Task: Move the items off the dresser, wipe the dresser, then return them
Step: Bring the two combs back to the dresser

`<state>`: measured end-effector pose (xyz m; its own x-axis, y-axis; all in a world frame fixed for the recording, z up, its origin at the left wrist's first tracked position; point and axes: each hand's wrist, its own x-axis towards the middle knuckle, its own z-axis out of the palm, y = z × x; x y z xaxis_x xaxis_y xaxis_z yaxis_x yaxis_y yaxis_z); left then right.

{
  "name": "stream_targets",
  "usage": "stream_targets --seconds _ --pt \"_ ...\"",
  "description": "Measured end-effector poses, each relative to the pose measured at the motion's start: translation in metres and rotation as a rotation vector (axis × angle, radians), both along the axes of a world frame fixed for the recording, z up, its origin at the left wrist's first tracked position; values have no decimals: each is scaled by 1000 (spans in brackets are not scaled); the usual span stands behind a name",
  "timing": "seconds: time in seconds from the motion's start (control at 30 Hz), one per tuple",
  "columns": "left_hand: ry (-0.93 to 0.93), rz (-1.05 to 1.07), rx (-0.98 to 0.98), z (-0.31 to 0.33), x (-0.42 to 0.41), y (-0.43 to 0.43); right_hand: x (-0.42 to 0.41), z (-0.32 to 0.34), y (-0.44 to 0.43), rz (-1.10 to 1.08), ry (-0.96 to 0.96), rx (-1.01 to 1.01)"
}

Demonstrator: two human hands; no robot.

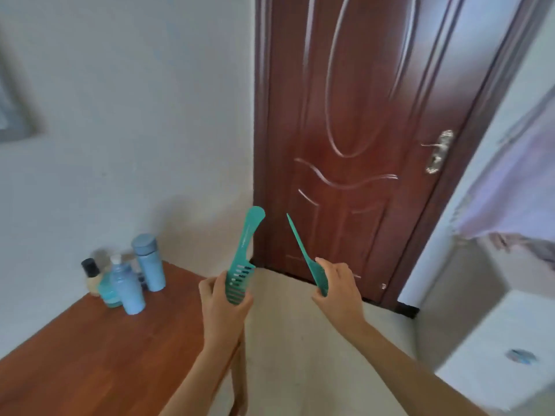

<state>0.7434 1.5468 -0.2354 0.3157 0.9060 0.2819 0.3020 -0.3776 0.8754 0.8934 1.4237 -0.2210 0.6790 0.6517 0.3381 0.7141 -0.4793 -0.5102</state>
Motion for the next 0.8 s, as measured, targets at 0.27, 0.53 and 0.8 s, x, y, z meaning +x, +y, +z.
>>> stream_targets --seconds 0.27,0.53,0.8 --pt "100 -462 -59 -3 204 -209 109 -12 -274 -522 164 -58" --pt "177 -804 -145 -18 297 -392 142 -23 -477 -866 222 -80" --pt "185 -961 -243 -25 367 -475 180 -34 -539 -947 254 -125"
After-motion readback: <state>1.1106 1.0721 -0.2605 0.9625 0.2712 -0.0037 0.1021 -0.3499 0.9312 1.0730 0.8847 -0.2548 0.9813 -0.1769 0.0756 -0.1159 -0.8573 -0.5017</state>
